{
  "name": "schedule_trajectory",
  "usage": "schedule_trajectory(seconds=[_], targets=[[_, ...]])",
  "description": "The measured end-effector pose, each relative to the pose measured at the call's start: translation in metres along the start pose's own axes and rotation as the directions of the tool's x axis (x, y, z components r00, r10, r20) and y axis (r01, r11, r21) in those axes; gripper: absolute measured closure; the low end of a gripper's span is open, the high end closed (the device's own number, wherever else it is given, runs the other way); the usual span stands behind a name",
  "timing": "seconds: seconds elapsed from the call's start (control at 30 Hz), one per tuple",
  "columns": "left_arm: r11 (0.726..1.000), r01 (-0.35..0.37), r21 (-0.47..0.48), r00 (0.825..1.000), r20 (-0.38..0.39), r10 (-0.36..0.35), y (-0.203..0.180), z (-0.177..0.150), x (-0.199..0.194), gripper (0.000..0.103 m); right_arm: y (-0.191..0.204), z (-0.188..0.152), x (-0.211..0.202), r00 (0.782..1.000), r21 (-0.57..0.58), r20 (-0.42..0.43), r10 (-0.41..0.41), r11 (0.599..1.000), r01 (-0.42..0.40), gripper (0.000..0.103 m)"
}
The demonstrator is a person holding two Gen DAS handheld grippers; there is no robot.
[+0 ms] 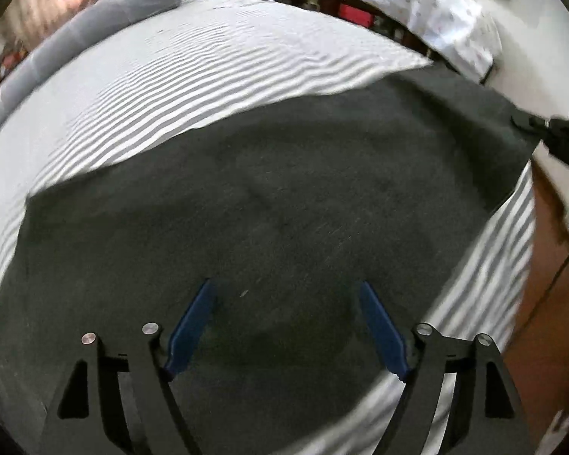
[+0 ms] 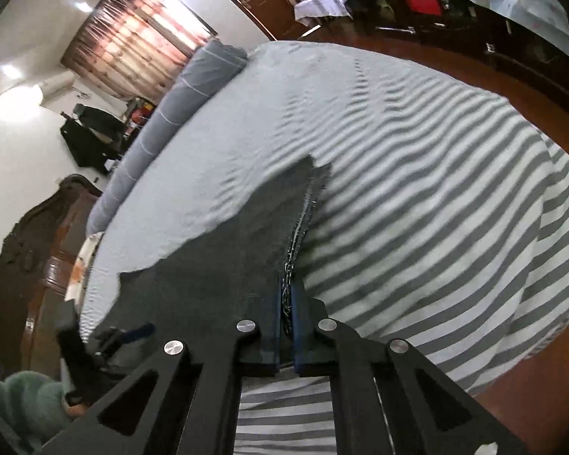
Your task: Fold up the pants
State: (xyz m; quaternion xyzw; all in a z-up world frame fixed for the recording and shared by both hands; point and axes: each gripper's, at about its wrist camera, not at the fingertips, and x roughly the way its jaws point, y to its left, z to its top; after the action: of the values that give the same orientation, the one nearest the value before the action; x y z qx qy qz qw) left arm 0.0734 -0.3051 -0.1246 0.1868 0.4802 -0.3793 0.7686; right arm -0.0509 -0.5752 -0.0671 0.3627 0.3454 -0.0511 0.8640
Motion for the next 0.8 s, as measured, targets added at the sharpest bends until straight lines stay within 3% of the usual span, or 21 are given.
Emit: schedule_trajectory(seconds=[0.17,0.37,0.63,0.8], targets=[[0.997,0.038,-0.070,0.999,0.039,-0.035,0.044,-0.020,-0.042,0.024,0.064,0.000,0.000,0.998,-0.072,-0.007,0.059,0.996,-0.060,0.098],[0.979,0.025,-0.201,0.997,0.078,-0.009,0.115,-0.062,-0.091,0.024,0.155,-0.016,0.040,0.986,-0.175,-0.100,0.133,0.973,-0.149,0.098],[0.930,-0.008,-0.367,0.994,0.097,0.047,0.200,-0.112,-0.127,0.024,0.261,-0.076,0.123,0.940,-0.272,-0.294,0.174,0.928,-0.257,0.098],[0.892,0.015,-0.451,0.993,0.110,0.039,0.232,-0.140,-0.136,0.024,0.301,-0.121,0.169,0.907,-0.332,-0.401,0.128,0.903,-0.274,0.098]])
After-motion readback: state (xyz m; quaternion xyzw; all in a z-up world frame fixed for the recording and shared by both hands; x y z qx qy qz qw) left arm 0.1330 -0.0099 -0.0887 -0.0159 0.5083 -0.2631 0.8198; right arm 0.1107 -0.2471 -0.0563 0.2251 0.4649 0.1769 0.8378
